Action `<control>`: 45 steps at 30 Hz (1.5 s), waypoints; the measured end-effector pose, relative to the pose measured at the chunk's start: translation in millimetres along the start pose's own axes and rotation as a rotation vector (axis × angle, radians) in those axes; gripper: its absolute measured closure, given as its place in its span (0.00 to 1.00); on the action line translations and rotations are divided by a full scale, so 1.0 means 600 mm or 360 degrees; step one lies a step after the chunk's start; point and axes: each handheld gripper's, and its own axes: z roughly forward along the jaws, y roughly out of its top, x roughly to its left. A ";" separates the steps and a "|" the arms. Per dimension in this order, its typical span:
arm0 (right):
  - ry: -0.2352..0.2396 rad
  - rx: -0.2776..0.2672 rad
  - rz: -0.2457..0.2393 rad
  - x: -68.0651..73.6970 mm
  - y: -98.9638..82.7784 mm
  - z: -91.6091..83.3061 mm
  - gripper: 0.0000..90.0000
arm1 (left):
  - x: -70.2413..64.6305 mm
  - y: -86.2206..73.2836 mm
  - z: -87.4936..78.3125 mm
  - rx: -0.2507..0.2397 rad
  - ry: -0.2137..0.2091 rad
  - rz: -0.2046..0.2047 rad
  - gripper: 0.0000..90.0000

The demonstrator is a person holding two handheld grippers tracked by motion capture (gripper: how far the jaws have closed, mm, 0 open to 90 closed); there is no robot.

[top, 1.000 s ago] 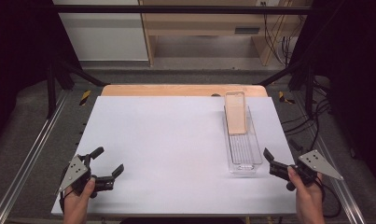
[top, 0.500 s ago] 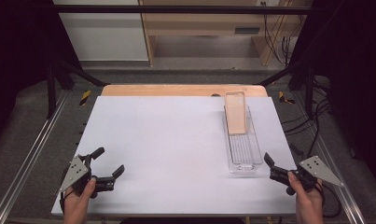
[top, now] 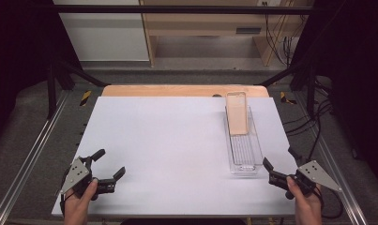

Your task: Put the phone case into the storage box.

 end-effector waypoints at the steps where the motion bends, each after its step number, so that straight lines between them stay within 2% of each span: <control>1: 0.0001 0.0004 -0.0003 0.001 -0.001 0.000 0.04 | 0.000 0.000 0.000 -0.0002 0.0001 -0.0001 0.01; 20: 0.0064 0.0003 0.0013 0.023 -0.018 0.007 0.04 | 0.000 0.000 -0.001 -0.0002 -0.0001 0.0008 0.01; 39: 0.0134 -0.0035 0.0059 0.047 -0.031 0.040 0.03 | 0.002 -0.001 -0.001 0.0000 0.0004 0.0020 0.01; 45: 0.0147 -0.0022 0.0055 0.052 -0.032 0.051 0.03 | 0.003 -0.001 -0.002 -0.0002 0.0006 0.0029 0.01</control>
